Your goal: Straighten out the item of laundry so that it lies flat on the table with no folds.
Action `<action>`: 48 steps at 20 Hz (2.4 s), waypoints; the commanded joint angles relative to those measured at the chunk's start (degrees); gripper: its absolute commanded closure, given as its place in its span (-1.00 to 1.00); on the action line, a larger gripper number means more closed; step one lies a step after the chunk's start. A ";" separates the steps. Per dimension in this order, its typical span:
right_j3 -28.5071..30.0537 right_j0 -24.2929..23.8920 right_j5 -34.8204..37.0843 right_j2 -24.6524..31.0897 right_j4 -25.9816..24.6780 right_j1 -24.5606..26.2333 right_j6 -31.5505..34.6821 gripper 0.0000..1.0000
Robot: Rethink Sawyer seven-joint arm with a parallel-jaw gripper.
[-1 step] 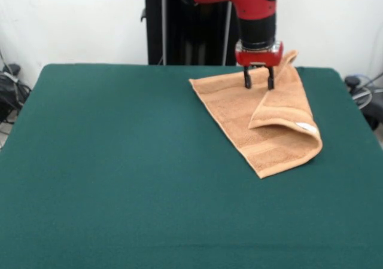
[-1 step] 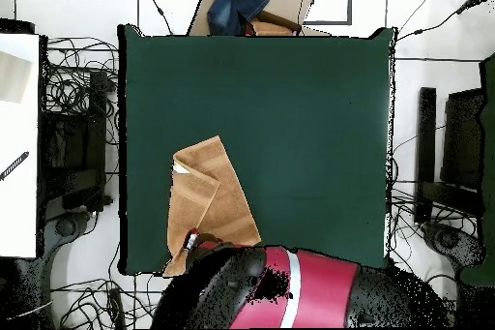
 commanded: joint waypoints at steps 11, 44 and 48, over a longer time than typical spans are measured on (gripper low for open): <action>-3.94 -6.07 5.15 13.59 -1.30 -2.00 7.81 -1.00; -11.62 -13.14 2.73 16.18 -13.52 11.85 4.01 -1.00; -11.03 -13.64 3.94 16.93 -13.42 10.67 4.68 -1.00</action>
